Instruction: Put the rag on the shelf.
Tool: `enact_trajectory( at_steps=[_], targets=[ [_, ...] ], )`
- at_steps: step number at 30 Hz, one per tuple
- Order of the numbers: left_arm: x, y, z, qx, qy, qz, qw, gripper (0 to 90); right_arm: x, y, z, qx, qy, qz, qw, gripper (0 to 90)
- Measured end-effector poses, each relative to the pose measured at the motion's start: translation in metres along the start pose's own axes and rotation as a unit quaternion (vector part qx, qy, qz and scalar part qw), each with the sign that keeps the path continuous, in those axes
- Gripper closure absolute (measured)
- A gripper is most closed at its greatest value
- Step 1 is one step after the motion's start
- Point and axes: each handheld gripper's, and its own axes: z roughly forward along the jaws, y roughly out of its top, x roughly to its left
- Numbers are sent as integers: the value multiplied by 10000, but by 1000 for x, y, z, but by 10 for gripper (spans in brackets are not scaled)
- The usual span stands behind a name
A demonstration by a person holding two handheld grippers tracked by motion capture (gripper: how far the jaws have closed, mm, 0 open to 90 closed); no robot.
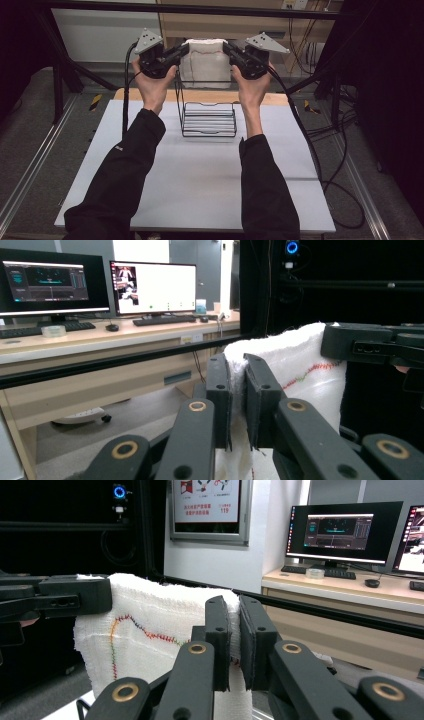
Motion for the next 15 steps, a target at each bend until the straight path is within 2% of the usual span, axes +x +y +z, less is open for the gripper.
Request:
enact_trajectory(
  at_steps=[15],
  targets=[
    [-9,-17,-3,152,-110,12,9998,822,1,-19,-13,201,5,72,9998,838]
  ],
)
